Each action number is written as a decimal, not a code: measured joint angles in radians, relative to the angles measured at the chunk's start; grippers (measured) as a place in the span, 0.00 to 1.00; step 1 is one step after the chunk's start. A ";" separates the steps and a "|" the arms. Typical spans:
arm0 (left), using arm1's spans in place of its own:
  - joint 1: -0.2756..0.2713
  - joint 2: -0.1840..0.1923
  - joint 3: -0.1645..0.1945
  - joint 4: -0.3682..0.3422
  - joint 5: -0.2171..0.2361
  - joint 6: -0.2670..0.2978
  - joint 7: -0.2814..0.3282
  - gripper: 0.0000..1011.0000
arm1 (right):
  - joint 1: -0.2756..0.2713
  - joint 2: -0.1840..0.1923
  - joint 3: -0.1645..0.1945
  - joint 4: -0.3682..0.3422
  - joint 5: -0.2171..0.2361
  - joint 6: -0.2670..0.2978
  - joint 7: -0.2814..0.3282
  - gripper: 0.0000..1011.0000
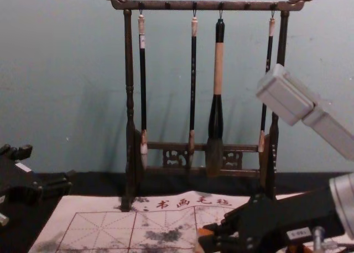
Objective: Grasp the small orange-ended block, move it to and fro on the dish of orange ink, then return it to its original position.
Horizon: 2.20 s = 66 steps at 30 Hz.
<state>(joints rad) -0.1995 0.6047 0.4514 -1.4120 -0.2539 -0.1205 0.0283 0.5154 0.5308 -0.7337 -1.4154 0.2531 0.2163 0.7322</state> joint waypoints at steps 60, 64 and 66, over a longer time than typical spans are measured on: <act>0.000 0.000 0.000 0.000 0.000 0.000 0.000 0.99 | -0.004 0.004 0.006 0.027 0.042 -0.019 0.001 0.10; 0.000 0.000 0.000 0.000 0.000 0.000 0.000 0.99 | -0.004 0.007 0.013 0.027 0.042 -0.018 -0.002 0.10; 0.000 0.000 0.000 0.000 0.000 0.000 0.000 0.99 | -0.007 0.012 0.016 0.024 0.044 -0.017 -0.003 0.10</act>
<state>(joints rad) -0.1995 0.6047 0.4514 -1.4120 -0.2539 -0.1205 0.0283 0.5087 0.5426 -0.7174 -1.3918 0.2967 0.1991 0.7296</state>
